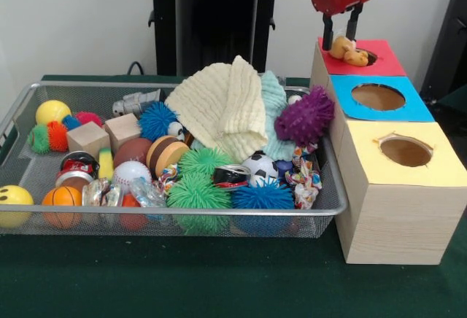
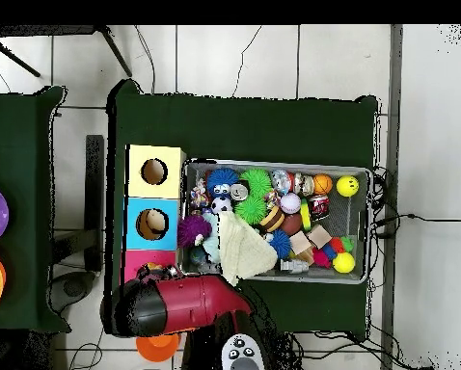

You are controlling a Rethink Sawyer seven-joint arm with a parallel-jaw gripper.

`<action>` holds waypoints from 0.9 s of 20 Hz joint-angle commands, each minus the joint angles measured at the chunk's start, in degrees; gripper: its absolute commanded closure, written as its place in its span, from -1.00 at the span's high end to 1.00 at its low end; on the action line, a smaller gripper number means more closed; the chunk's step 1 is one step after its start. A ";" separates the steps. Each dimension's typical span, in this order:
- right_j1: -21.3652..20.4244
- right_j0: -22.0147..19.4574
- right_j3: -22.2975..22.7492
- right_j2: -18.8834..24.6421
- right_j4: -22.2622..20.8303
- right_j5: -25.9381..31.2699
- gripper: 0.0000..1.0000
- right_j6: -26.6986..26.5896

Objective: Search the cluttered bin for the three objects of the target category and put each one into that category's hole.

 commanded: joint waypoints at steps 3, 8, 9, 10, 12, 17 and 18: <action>0.75 0.08 -4.37 -2.37 1.37 -2.09 1.00 13.16; 1.21 -0.64 -3.61 -1.04 2.67 -1.70 1.00 12.95; 1.35 -0.74 -3.56 -0.87 2.82 -1.75 1.00 12.93; 1.28 -0.96 -3.15 -0.59 3.03 -1.91 1.00 12.92; 1.17 -0.70 -3.16 -0.90 3.00 -2.02 1.00 13.07; 0.61 -0.27 -2.81 -1.05 3.94 -3.53 1.00 14.36; 0.95 -1.07 -1.90 0.21 4.85 -6.04 1.00 14.87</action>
